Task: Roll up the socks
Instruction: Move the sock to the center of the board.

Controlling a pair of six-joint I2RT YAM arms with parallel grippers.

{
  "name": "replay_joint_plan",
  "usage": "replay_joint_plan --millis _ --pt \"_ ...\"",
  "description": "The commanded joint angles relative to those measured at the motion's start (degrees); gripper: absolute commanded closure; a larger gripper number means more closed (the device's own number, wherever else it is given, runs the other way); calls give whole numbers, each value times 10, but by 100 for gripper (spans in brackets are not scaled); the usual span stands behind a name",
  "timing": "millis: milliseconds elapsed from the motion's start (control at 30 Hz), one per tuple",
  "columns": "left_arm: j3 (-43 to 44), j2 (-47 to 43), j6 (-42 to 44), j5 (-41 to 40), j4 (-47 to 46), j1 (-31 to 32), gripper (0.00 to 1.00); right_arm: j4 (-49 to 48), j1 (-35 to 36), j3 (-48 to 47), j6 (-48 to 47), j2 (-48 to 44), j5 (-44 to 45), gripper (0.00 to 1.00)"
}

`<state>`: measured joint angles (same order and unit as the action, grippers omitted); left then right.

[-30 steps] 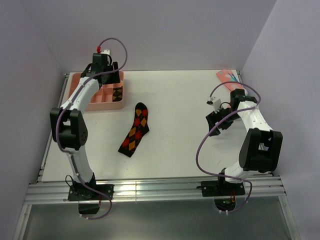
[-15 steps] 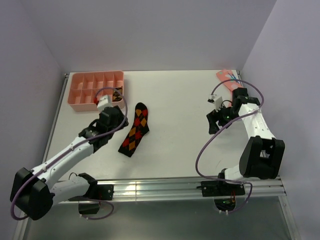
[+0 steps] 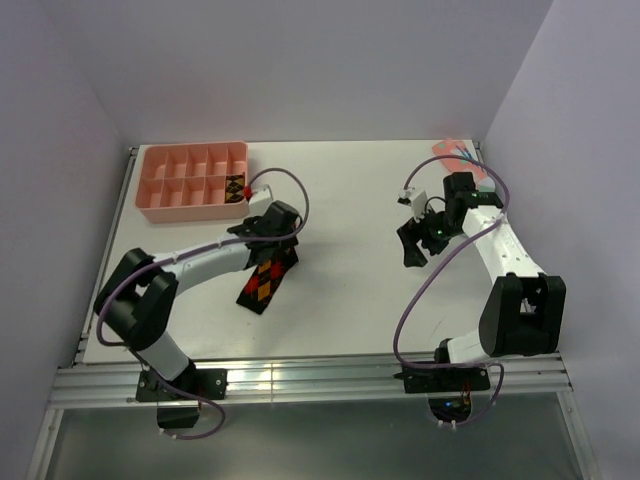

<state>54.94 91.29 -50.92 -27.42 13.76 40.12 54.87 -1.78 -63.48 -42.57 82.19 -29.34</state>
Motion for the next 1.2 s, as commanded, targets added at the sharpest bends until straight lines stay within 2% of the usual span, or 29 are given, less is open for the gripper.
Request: replay_joint_plan --millis 0,167,267,567,700,833,1167 --pt "82 45 -33 -71 37 15 39 -22 4 -21 15 -9 1 13" --pt "148 123 -86 -106 112 22 43 -22 4 -18 15 -14 3 13" --pt "141 138 -91 -90 102 22 44 -23 4 -16 14 -24 6 13" --pt "120 173 -119 -67 83 34 58 -25 4 -4 15 -35 10 13" --pt "109 188 -145 -53 66 53 60 -25 4 1 13 -41 11 13" --pt "106 216 -199 -36 42 83 63 -25 4 6 13 -47 13 13" --pt "165 290 -344 2 10 159 64 -32 2 24 6 -57 19 13"
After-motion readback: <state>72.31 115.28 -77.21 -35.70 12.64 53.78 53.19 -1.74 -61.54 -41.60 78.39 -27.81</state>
